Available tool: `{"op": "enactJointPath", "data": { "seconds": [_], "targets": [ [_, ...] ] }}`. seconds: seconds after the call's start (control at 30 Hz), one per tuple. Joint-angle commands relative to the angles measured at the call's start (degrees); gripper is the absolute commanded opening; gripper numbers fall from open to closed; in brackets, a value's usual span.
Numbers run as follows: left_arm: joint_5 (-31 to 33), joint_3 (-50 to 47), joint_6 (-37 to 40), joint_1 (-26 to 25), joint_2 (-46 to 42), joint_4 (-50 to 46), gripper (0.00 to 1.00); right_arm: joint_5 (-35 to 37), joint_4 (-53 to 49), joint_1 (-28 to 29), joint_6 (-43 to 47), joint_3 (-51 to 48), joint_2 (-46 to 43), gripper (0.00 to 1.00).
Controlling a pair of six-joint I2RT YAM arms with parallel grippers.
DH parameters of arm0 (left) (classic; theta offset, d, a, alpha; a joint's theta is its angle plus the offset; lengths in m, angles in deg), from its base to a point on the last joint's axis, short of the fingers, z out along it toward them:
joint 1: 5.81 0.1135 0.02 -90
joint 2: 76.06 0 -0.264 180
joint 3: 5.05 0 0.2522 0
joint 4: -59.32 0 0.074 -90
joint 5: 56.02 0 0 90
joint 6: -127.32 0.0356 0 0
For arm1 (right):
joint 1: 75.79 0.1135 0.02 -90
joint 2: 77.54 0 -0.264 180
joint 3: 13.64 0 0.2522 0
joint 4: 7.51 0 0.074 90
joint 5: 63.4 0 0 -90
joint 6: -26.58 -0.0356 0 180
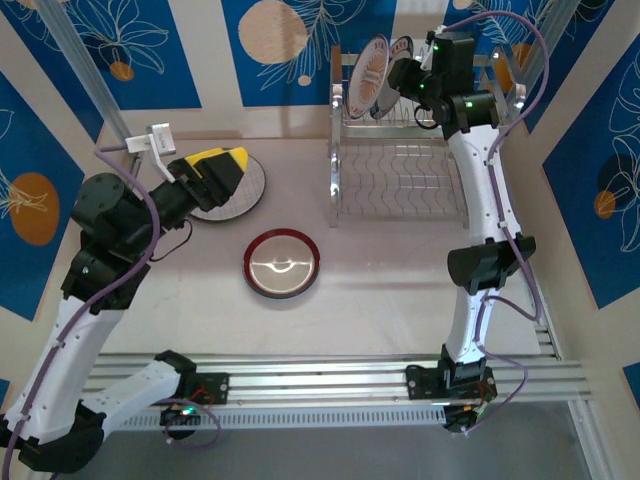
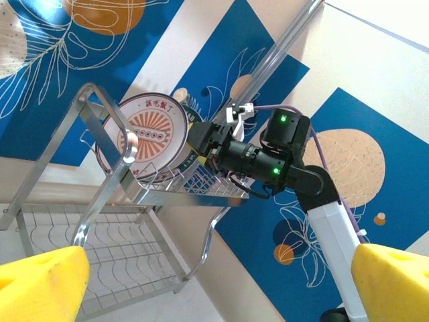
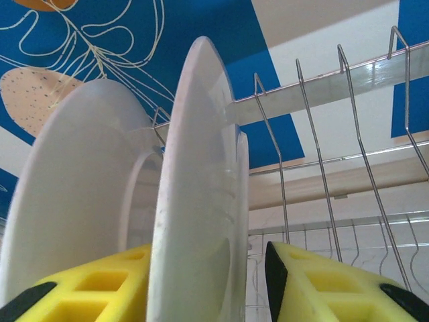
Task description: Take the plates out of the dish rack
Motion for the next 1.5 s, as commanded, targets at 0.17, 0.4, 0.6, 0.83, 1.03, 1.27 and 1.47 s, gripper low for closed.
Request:
{"op": "enactJointPath", "data": {
  "seconds": [0.17,0.4,0.6,0.83,1.03,1.27,1.47],
  "targets": [
    [2.1,4.3,3.7,-0.5,-1.1,-3.9,1.00,0.7,0.6,0.4,-0.7,3.0,2.0,0.37],
    [2.7,4.6,4.1,-0.5,-1.3,-4.9,1.00,3.0,0.5,1.2,-0.5,3.2,2.3,0.28],
    [3.1,4.2,3.8,-0.5,-1.6,-4.9,1.00,6.2,0.1,2.1,0.7,3.9,2.4,0.20],
    [2.6,4.0,3.1,-0.5,-1.7,-4.4,1.00,12.5,-0.7,3.8,2.5,6.4,2.3,0.11],
    [2.3,3.5,2.5,-0.5,-1.9,-3.9,1.00,20.0,-1.0,5.8,6.3,9.7,2.0,0.04],
    [1.2,3.1,1.3,-0.5,-1.7,-1.9,1.00,26.3,-1.3,6.4,8.1,10.2,-0.1,0.00],
    [-0.3,4.5,0.3,-0.5,-0.4,0.1,1.00,29.7,-1.3,6.5,9.7,9.5,-3.1,0.00]
  ]
}}
